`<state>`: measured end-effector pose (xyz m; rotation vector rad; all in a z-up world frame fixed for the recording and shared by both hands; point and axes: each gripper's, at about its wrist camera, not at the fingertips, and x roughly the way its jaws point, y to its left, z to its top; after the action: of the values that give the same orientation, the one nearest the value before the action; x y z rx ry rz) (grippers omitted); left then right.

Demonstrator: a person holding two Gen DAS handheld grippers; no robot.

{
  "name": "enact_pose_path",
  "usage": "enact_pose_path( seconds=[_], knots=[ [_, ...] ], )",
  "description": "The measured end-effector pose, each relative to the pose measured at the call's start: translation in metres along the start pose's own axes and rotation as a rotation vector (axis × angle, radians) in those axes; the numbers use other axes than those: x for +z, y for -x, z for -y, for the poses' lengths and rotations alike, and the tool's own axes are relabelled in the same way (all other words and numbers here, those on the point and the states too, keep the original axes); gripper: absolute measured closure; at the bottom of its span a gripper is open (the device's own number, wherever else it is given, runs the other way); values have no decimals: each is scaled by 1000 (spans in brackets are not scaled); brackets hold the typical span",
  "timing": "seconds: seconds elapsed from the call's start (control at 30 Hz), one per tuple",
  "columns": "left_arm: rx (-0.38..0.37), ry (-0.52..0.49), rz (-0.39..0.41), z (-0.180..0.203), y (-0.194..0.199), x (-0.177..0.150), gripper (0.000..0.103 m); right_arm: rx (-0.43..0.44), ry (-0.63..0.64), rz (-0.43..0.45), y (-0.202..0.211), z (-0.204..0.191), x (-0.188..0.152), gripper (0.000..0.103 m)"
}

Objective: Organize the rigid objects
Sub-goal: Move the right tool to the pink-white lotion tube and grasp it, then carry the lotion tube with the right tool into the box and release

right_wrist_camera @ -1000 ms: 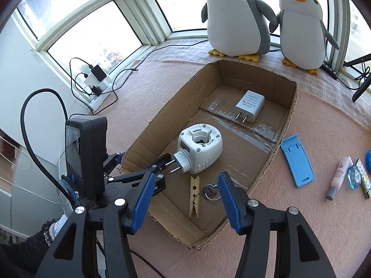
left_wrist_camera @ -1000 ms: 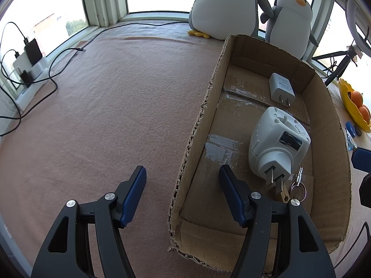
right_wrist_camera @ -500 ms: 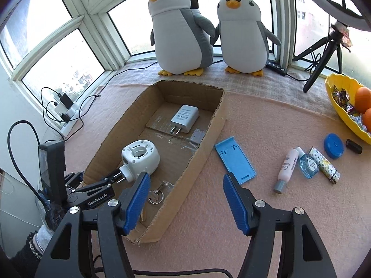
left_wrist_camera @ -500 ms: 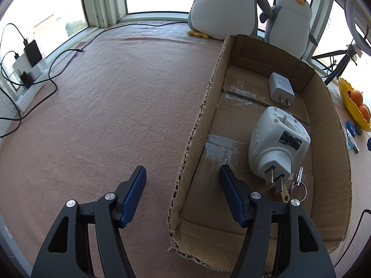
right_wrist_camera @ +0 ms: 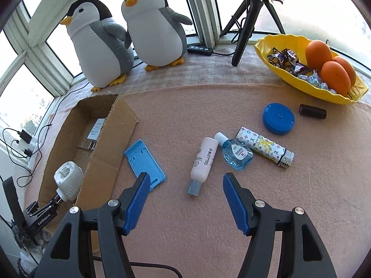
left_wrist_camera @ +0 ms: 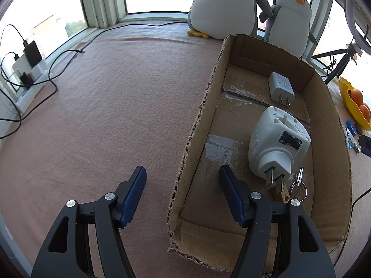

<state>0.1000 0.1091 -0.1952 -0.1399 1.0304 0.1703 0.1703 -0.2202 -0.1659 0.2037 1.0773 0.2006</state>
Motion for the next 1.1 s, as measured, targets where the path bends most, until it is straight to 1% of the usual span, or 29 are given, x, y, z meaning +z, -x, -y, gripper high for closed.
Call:
enact_pose_path(
  seconds=[0.03,0.07,0.1,0.3,0.33,0.4,0.47,0.57,0.67,0.8,0.97,1.1],
  knots=[
    [0,0,0,0,0,0,38,0,-6,-10,-3,3,1,45],
    [0,1,0,0,0,0,38,1,-12,-20,-7,5,3,52],
    [0,1,0,0,0,0,38,3,-17,-29,-10,6,4,57],
    [0,0,0,0,0,0,38,0,-35,-70,-28,10,10,59],
    [0,1,0,0,0,0,38,-4,-35,-75,-31,11,11,60],
    [0,0,0,0,0,0,38,-7,-39,-87,-36,12,13,64],
    [0,0,0,0,0,0,38,-4,-43,-100,-41,13,16,65],
    [0,0,0,0,0,0,38,-23,-31,-113,-47,11,18,67],
    [-1,1,0,0,0,0,38,-40,-22,-121,-51,10,21,77],
    [-1,1,0,0,0,0,38,-49,-12,-125,-52,11,24,85],
    [-1,1,0,0,0,0,38,-53,8,-121,-51,9,22,85],
    [-1,0,-1,0,0,0,38,-39,9,-108,-45,6,18,85]
  ],
)
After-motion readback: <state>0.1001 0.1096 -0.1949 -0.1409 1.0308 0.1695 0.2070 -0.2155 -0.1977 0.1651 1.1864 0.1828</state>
